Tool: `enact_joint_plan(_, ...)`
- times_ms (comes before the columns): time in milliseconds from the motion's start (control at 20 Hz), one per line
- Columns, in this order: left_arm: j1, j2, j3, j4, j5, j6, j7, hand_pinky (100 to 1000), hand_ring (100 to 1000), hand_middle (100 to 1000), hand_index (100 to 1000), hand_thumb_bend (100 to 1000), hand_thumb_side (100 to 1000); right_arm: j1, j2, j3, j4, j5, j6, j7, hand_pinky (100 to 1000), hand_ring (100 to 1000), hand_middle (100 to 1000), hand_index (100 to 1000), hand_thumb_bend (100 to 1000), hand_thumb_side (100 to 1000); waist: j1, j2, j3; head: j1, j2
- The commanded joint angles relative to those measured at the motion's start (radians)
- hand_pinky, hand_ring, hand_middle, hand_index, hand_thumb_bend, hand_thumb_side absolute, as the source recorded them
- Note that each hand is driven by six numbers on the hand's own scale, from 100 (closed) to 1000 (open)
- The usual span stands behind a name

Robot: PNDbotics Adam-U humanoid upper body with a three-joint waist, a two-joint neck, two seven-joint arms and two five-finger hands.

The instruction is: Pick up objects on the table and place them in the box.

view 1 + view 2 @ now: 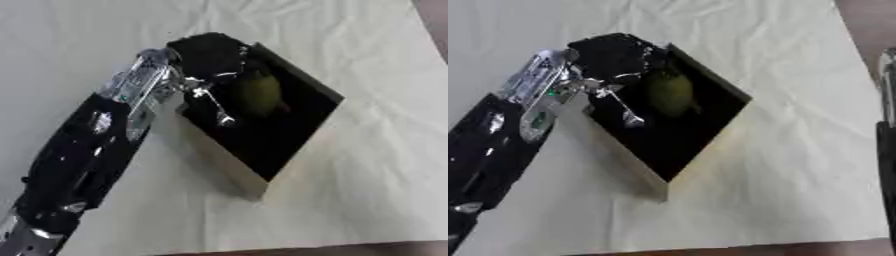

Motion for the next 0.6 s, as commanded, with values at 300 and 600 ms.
enact_joint_plan(300,-0.023,0.113,0.091,-0.289,0.105,0.127,0.082,586,694,662,823,333,317,-0.005,-0.027,-0.013,-0.016,0.004,-0.004,-0.004,794,679,696,832,398,635,-0.004,-0.034,0.009,-0.009,-0.018)
enact_joint_plan(600,-0.021,0.174,0.152,-0.368,0.160,0.224,0.194,516,638,604,781,351,316,-0.004,-0.027,-0.016,-0.016,0.005,-0.004,-0.006,794,679,697,832,397,635,-0.011,-0.038,0.014,-0.007,-0.028)
